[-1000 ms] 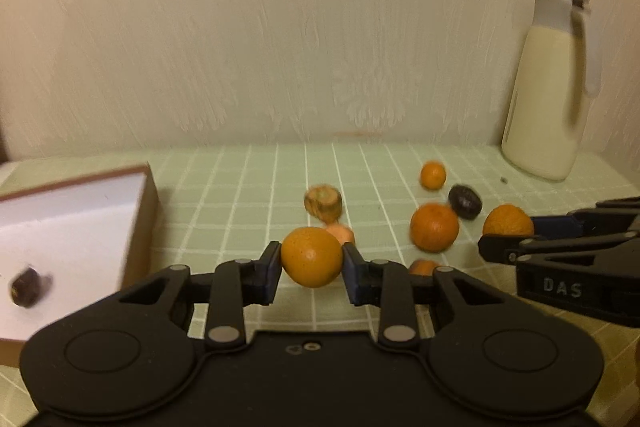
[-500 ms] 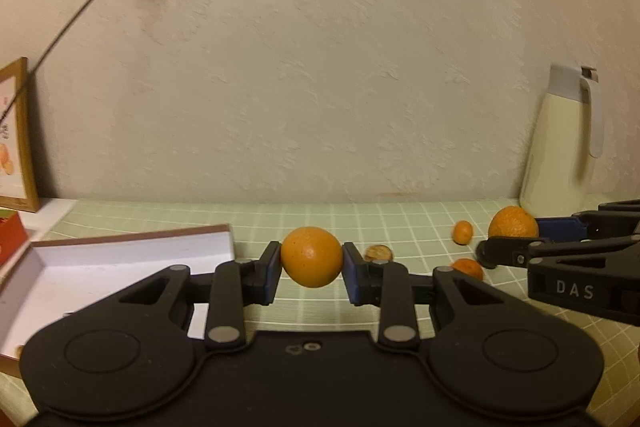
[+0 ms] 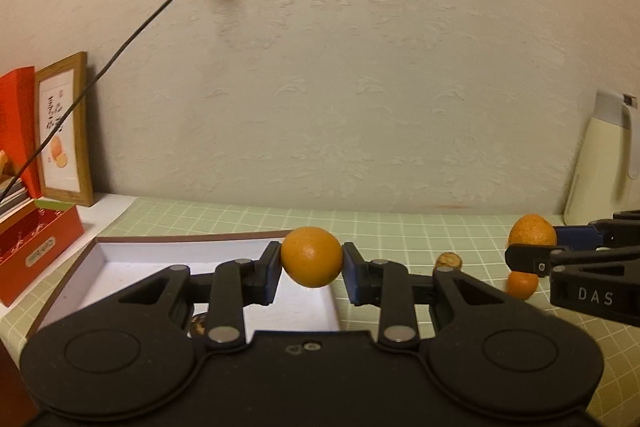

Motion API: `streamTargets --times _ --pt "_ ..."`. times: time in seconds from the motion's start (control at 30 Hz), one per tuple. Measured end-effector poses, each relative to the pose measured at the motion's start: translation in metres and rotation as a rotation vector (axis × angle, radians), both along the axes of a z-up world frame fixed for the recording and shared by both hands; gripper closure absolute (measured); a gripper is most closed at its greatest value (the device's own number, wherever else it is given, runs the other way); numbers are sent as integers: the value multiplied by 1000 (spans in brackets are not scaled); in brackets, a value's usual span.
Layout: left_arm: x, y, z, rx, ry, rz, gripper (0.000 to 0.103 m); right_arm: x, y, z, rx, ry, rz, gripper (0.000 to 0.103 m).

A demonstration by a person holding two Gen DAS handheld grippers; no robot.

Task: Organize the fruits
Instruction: 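Carry both oranges over the white box and open both tools to release them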

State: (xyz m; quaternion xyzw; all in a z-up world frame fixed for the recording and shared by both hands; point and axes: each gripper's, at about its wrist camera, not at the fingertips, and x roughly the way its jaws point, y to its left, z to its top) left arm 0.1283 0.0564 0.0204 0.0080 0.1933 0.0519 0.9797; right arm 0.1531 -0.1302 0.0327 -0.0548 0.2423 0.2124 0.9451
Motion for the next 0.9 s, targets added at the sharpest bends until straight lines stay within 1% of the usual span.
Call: streamTargets --times 0.3,0.5,0.9 --pt "-9 29 4 -12 -9 47 80 -4 33 3 17 -13 64 65" --pt "-15 52 3 -16 0 94 80 -5 50 3 20 -16 96 65" --pt "-28 115 -1 -35 19 256 80 -1 83 2 49 -39 160 65"
